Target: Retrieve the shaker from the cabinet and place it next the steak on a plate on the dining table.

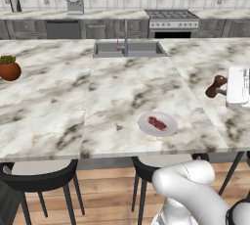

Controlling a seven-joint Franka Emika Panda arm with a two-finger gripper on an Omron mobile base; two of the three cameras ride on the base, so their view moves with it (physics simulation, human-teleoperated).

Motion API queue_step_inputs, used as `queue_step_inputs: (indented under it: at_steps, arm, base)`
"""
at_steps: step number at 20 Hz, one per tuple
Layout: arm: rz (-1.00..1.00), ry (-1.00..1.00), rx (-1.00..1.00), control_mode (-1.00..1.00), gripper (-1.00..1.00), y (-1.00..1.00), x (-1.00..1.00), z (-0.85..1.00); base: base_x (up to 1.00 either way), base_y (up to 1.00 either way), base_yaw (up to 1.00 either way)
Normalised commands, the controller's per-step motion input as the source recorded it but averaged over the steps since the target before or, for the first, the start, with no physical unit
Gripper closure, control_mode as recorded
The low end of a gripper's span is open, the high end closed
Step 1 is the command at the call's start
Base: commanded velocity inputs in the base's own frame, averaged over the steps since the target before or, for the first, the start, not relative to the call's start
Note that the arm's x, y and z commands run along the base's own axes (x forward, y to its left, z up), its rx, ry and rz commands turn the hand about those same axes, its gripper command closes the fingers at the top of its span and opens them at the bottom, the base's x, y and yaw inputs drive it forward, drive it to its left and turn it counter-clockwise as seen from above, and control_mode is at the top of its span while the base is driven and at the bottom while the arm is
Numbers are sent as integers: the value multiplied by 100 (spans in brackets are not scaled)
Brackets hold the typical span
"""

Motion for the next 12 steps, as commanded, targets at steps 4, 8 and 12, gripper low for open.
queue_step_inputs:
  at_steps: [4, 8, 12]
  arm:
    - [-1, 0, -11, -100, 100, 0, 24, -25]
    - [-3, 1, -21, -100, 100, 0, 24, -27]
    - [-1, 2, -18, -100, 100, -2, 17, -24]
  base:
    - [0, 0, 0]
    - [0, 0, 0]
    - [0, 0, 0]
